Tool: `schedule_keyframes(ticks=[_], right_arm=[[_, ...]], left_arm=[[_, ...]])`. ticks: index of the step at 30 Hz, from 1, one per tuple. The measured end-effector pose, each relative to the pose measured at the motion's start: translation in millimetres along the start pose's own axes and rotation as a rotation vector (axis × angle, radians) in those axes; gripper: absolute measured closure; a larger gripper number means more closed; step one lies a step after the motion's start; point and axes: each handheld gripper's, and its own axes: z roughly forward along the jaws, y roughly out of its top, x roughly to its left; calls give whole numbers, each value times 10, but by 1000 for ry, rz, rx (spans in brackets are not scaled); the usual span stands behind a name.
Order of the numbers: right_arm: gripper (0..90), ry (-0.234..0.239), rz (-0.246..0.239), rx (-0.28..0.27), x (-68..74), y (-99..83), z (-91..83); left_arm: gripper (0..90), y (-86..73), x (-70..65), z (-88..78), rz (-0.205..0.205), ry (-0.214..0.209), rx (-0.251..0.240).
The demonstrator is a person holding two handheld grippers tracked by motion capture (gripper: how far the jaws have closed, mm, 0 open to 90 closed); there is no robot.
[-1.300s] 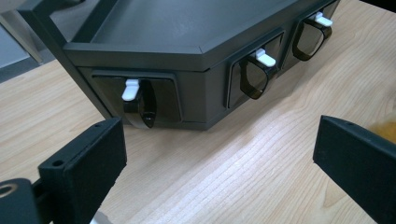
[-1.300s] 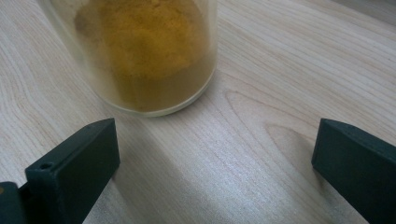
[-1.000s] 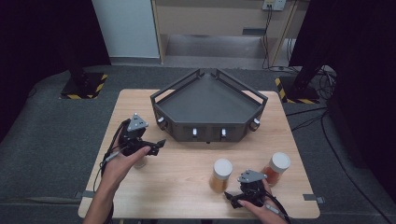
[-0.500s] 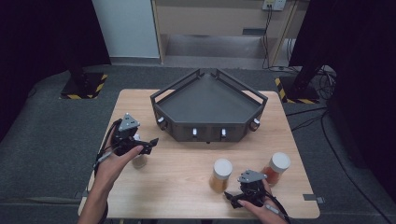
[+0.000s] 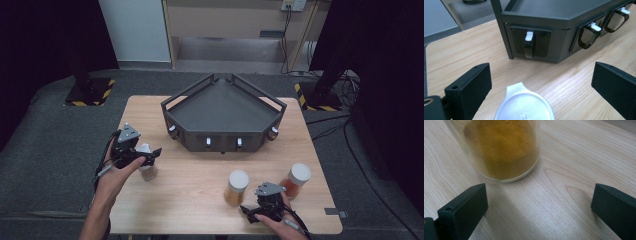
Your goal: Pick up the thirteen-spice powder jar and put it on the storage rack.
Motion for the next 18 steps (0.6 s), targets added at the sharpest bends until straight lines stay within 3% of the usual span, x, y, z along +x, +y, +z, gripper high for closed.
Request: schedule_keyframes(ticks=[18], right_arm=[[10, -1, 1, 0, 3, -1, -1]], left_arm=[[16, -252, 28, 60, -6, 22, 49]])
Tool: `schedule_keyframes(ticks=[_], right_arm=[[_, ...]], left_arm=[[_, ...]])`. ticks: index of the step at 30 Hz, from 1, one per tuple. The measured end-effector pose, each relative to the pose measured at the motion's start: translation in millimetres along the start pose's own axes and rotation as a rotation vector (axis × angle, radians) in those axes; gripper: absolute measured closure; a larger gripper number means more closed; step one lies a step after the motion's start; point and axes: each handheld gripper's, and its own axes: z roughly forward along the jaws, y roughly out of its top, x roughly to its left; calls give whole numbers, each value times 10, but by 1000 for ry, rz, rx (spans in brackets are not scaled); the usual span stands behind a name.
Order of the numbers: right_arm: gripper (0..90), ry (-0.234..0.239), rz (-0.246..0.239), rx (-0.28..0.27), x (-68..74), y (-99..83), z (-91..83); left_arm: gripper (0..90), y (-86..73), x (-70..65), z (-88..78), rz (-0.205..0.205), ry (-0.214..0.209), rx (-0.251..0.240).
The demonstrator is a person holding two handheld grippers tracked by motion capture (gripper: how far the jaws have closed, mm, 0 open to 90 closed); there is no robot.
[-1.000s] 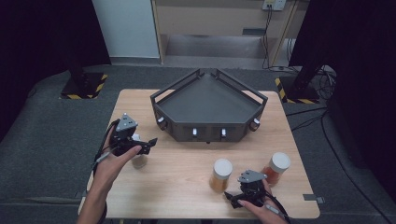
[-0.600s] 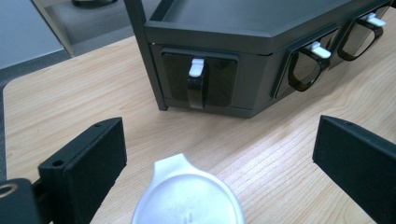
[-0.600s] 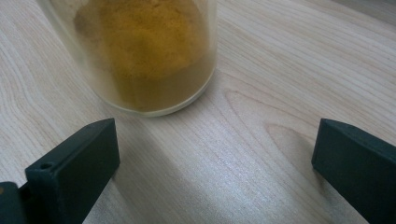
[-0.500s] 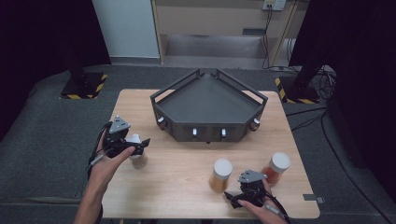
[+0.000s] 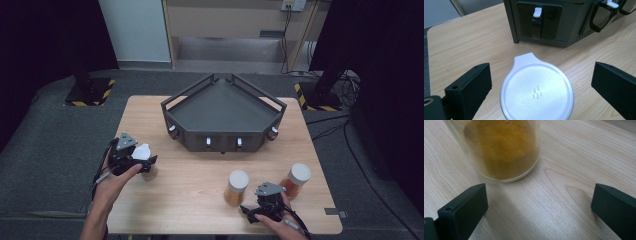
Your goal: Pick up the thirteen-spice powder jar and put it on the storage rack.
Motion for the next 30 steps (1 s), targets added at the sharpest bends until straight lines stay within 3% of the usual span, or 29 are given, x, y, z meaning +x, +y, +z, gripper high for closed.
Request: schedule_keyframes(ticks=[16, 30], right_arm=[[11, -1, 1, 0, 4, -1, -1], [11, -3, 3, 0, 7, -1, -2]], left_arm=[[25, -161, -43, 120, 0, 18, 34], [111, -307, -91, 185, -26, 42, 19]])
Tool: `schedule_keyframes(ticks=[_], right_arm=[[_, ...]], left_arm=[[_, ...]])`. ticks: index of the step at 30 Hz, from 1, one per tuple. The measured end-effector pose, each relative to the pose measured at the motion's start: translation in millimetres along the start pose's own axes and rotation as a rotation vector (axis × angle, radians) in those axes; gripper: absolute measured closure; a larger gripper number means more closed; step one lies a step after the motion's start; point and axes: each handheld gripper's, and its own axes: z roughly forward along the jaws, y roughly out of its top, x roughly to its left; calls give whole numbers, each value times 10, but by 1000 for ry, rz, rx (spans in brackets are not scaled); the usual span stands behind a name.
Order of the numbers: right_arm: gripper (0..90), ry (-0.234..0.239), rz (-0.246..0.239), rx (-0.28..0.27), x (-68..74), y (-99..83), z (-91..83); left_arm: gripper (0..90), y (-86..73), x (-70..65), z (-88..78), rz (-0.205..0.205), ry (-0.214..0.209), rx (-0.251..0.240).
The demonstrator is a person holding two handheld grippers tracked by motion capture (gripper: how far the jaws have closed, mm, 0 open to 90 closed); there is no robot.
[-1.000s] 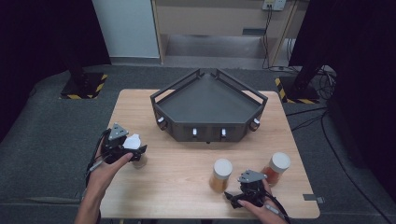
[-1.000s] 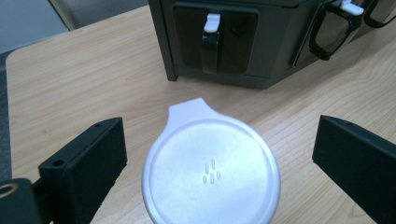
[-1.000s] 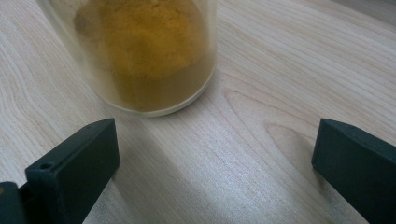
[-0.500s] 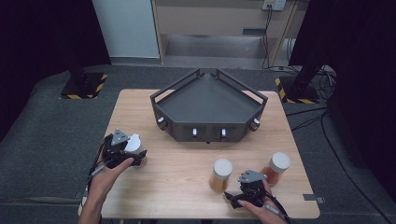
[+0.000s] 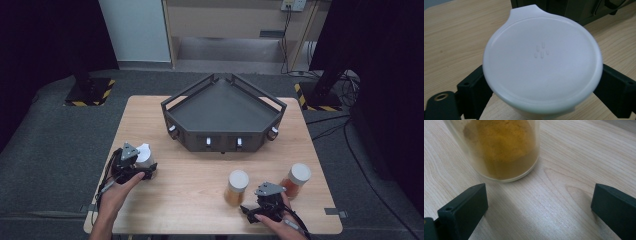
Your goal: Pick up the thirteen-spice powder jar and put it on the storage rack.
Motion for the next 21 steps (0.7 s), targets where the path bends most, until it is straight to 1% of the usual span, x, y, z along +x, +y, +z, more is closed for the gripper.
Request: schedule_keyframes(ticks=[4, 6, 9, 11, 15, 17, 18, 21], right_arm=[[11, 0, 0, 0, 1, 0, 0], [11, -1, 0, 0, 1, -1, 0], [11, -1, 1, 0, 2, -1, 0], [11, -1, 0, 0, 2, -1, 0], [11, -1, 1, 0, 2, -1, 0], [11, -1, 1, 0, 2, -1, 0], [11, -1, 1, 0, 2, -1, 0], [11, -1, 1, 0, 2, -1, 0]], left_arm=[[148, -3, -7, 24, -4, 3, 7], [183, -13, -10, 34, -7, 5, 7], [242, -28, -27, 48, -13, 20, 8], [267, -47, -22, 52, -21, 17, -1], [280, -56, -11, 47, -22, 12, -6], [282, -61, -11, 43, -15, 8, -10], [283, -57, -19, 34, -3, 11, -7], [285, -72, -36, 6, 5, 12, -22]])
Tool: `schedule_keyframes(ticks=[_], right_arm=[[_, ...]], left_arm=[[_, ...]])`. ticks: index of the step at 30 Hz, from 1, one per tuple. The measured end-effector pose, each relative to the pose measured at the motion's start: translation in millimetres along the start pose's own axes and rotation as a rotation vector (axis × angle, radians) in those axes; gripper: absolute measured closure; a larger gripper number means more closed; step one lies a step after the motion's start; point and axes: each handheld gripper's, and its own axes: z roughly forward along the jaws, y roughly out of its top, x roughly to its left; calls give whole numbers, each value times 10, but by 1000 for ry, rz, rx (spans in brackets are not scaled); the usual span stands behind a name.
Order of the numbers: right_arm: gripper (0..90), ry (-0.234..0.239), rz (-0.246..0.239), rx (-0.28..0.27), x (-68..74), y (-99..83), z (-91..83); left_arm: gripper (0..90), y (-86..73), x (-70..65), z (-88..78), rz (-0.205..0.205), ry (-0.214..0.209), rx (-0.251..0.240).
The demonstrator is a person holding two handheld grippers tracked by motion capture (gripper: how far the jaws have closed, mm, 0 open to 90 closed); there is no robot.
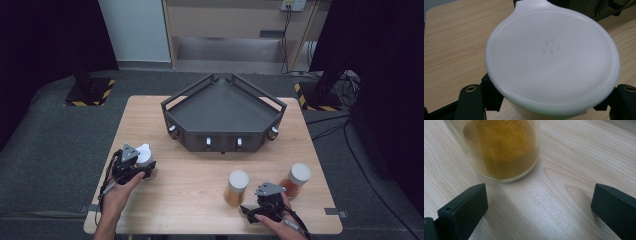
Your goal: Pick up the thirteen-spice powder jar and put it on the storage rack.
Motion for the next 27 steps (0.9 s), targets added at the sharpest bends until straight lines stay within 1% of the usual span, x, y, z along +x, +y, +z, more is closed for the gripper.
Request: schedule_keyframes(ticks=[3, 8, 18, 27], right_arm=[[10, 0, 0, 0, 0, 0, 0], [11, 0, 0, 0, 0, 0, 0], [11, 0, 0, 0, 1, 0, 0], [11, -1, 1, 0, 2, 0, 0]], left_arm=[[285, 9, 16, -34, 1, -14, -8], [286, 70, 15, -86, 33, -28, -8], [289, 128, -17, -97, 63, -49, -13], [290, 207, -12, -120, 85, -70, -19]])
